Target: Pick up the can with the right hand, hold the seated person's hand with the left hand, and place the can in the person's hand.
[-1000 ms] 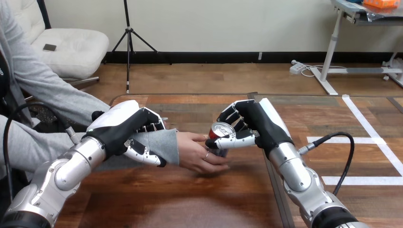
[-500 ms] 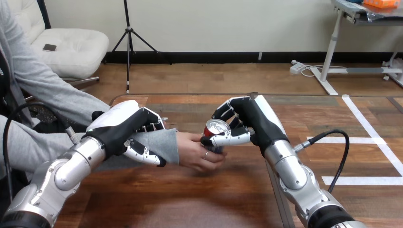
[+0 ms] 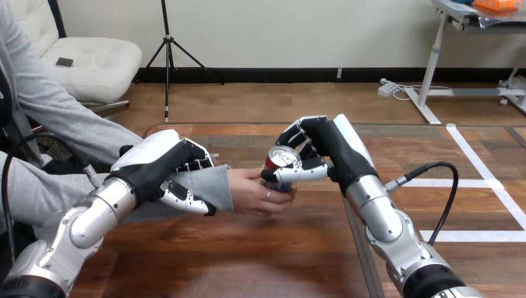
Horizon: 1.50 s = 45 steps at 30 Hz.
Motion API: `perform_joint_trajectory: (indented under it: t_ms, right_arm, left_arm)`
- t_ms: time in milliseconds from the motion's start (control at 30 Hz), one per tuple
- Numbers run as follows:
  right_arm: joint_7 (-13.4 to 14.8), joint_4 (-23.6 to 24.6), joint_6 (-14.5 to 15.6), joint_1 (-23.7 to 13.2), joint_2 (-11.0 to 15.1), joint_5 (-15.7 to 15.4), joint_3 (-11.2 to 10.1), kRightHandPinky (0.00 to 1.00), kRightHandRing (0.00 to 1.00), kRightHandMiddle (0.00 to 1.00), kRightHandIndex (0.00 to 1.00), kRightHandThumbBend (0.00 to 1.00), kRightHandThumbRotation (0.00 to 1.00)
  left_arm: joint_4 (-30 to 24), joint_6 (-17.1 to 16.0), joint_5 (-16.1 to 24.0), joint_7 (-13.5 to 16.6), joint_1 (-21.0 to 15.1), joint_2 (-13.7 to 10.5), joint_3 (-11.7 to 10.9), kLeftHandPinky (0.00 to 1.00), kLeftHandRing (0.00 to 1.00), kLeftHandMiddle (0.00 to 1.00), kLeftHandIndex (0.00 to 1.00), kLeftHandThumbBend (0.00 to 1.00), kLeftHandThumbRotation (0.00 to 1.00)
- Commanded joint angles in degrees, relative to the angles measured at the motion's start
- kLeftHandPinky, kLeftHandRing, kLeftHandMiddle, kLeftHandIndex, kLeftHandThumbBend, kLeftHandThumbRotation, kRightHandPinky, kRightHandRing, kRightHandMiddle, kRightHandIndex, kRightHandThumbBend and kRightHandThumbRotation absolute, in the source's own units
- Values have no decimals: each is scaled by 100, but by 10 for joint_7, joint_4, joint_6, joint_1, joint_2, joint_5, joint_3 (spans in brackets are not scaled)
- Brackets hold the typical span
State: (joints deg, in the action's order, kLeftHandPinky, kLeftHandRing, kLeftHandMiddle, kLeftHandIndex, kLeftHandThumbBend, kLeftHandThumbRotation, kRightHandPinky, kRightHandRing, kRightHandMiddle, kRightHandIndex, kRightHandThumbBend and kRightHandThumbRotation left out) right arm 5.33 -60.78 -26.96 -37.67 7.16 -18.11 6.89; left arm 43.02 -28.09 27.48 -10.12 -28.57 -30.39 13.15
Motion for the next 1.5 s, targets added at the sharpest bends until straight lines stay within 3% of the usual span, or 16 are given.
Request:
perform_joint_trajectory:
  t_ms: [0,667,1200,1400,1467]
  right_arm:
    - [-7,91,-44,-111,-14,21,-4,27,30,41,42,80,0]
    - [-20,106,-44,-101,-13,30,-9,27,30,41,42,79,0]
    - [-33,104,-17,-99,-9,39,-11,32,36,41,43,81,0]
    - [-50,106,-3,-97,-7,47,-13,36,40,45,48,88,2]
    - [-55,107,-2,-96,-7,49,-14,37,42,47,49,90,7]
  left_arm:
    - [-53,-19,-36,28,-59,45,-18,31,36,42,46,58,0]
    - [-56,-14,-31,34,-58,46,-20,30,35,41,46,58,0]
    - [-56,-17,-45,30,-54,46,-28,31,36,42,46,58,0]
    - [-60,-7,-65,17,-49,51,-35,32,38,44,48,63,0]
    - [-62,-5,-68,18,-46,51,-35,33,39,46,50,67,0]
